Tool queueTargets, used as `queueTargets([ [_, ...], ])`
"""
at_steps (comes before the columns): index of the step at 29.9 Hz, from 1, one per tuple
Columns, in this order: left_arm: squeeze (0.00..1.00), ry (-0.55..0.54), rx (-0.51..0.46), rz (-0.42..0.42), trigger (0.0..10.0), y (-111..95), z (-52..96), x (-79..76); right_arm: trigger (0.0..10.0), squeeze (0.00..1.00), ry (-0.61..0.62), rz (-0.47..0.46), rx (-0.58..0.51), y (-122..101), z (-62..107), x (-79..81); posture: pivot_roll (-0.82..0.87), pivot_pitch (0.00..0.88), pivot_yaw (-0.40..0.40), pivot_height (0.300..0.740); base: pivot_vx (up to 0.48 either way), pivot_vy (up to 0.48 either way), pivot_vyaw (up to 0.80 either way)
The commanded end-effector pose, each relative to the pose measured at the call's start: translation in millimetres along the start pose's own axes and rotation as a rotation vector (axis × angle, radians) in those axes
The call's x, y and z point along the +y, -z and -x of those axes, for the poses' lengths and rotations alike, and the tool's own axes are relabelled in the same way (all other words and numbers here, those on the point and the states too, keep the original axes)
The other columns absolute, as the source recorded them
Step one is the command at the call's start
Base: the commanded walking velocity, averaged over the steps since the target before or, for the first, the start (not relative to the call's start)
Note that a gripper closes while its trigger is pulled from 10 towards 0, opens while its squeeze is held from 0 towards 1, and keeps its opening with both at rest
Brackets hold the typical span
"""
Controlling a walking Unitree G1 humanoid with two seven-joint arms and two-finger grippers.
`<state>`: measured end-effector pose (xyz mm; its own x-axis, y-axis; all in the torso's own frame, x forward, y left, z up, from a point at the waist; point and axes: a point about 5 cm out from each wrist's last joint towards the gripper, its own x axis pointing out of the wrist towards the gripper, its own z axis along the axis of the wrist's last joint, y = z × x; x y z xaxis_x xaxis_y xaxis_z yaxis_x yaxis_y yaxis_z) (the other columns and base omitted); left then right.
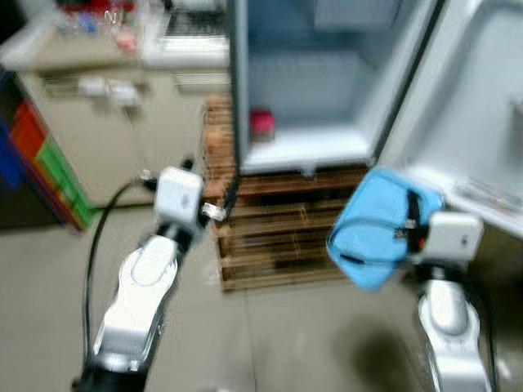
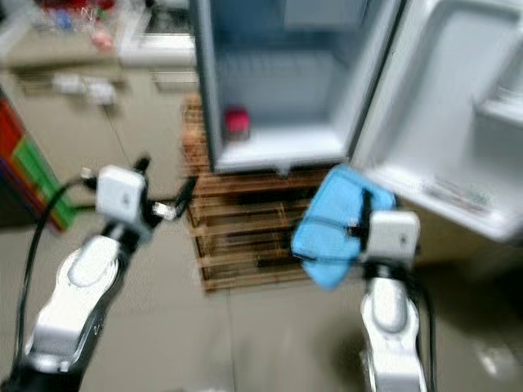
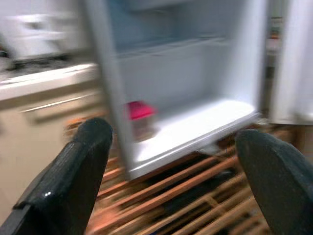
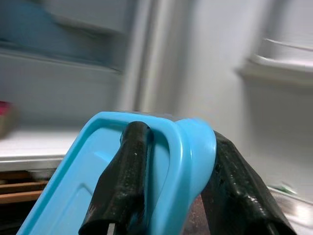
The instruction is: Restocking fridge
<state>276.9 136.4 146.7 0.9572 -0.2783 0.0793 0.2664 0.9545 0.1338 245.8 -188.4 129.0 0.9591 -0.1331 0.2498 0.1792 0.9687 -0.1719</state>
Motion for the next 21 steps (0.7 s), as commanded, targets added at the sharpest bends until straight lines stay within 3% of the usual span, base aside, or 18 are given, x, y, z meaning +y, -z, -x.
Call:
queueTargets([
  [1, 0.0, 0.042, 0.004, 0.01, 10.0, -1.6, -5.0, -9.2, 0.0, 0.19, 0.024, 0.004, -0.022, -3.7, -2.1, -7.5, -0.08, 0.078, 0.016, 0.74, 0.48, 0.0, 0.0],
  [14, 0.0, 0.074, -0.003, 0.064, 10.0, -4.9, -10.1, -16.5, 0.0, 0.2, 0.01, -0.016, -0.017, -3.6, -8.0, -4.5, -0.09, 0.07, 0.021, 0.74, 0.48, 0.0, 0.0],
  [21, 0.0, 0.061, -0.036, 0.097, 10.0, -13.3, -10.7, -15.4, 0.0, 0.19, -0.032, -0.08, -0.033, -14.0, -21.9, 2.3, -0.08, 0.078, 0.021, 0.74, 0.466, 0.0, 0.0],
])
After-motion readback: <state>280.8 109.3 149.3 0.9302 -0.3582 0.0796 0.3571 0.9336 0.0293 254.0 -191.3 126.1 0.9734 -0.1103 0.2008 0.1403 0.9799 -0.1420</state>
